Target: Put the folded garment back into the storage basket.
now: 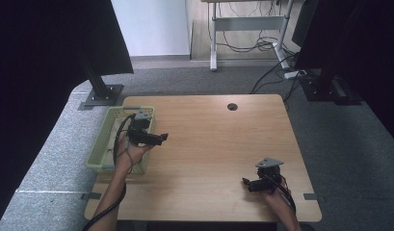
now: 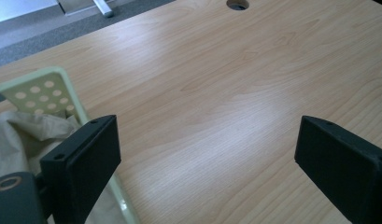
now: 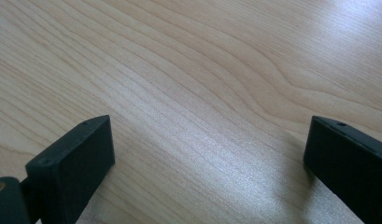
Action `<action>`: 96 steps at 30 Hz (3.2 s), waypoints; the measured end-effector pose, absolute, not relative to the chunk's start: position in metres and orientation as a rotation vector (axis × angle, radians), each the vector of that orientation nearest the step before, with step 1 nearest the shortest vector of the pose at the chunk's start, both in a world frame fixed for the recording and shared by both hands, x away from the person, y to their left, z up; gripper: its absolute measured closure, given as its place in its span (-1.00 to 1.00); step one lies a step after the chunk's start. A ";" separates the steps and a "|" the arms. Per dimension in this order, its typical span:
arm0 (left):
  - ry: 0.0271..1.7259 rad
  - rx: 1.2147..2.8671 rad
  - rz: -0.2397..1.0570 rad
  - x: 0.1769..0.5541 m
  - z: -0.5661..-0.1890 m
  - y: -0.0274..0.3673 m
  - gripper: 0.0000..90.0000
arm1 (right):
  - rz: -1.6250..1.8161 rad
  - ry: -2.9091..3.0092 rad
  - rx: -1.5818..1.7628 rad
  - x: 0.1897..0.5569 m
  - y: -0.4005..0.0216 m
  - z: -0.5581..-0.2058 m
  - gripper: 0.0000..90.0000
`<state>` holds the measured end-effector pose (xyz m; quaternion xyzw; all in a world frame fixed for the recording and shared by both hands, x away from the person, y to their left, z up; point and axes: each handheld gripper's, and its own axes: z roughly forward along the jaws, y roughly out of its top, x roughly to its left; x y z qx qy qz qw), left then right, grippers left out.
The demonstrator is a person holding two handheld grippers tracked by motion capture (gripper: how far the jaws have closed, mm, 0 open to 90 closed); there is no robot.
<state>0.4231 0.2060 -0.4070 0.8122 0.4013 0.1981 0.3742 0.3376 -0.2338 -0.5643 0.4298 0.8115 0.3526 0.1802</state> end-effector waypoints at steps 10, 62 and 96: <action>0.967 2.090 0.497 0.409 -0.404 0.186 -0.85 | 0.998 2.296 1.209 0.337 -0.233 -0.564 -0.96; 0.851 2.082 0.408 0.371 -0.498 0.148 -0.84 | 0.999 2.296 1.210 0.337 -0.233 -0.564 -0.97; 0.896 2.200 0.418 0.359 -0.557 0.141 -0.86 | 1.000 2.298 1.206 0.337 -0.233 -0.564 -0.97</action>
